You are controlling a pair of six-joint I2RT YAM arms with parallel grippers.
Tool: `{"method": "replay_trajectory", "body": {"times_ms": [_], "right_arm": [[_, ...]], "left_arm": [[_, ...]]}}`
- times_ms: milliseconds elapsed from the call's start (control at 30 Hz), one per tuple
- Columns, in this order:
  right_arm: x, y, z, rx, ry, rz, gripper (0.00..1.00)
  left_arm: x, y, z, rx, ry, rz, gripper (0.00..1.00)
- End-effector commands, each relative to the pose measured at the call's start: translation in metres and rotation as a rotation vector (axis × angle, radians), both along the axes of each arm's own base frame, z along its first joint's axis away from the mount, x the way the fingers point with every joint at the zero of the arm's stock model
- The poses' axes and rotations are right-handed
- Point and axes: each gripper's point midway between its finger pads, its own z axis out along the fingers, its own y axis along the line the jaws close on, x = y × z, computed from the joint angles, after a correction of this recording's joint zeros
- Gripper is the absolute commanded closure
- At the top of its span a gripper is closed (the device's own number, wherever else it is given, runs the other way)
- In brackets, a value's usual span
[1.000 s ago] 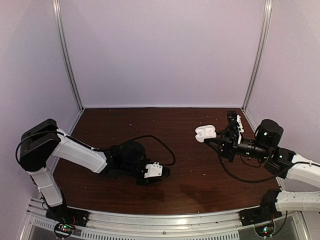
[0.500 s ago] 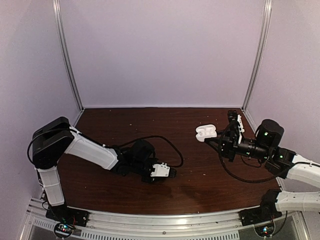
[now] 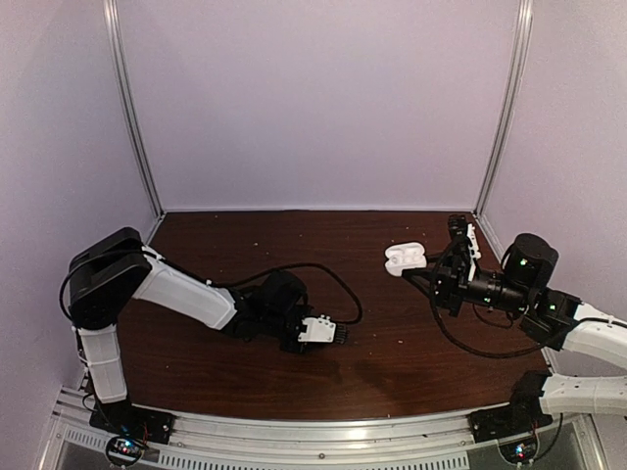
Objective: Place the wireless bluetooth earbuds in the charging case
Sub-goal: Pick up the right earbud from the center of the board.
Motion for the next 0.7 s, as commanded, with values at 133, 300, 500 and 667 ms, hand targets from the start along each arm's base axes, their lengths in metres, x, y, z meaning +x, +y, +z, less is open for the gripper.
{"method": "replay_trajectory", "body": {"times_ms": [133, 300, 500, 667], "right_arm": [[0.001, -0.002, 0.004, 0.018, -0.001, -0.011, 1.0], [0.001, -0.001, 0.003, 0.018, 0.004, -0.006, 1.0], [-0.002, 0.007, 0.001, 0.013, 0.007, 0.044, 1.0], [-0.009, 0.017, 0.003, 0.008, -0.008, 0.124, 1.0]], "left_arm": [[-0.005, 0.008, 0.023, -0.025, 0.003, 0.012, 0.95], [-0.005, 0.008, 0.055, -0.111, 0.024, 0.047, 1.0], [-0.018, 0.008, 0.127, -0.284, 0.069, 0.051, 1.0], [-0.044, 0.013, 0.221, -0.487, 0.104, -0.015, 1.0]]}}
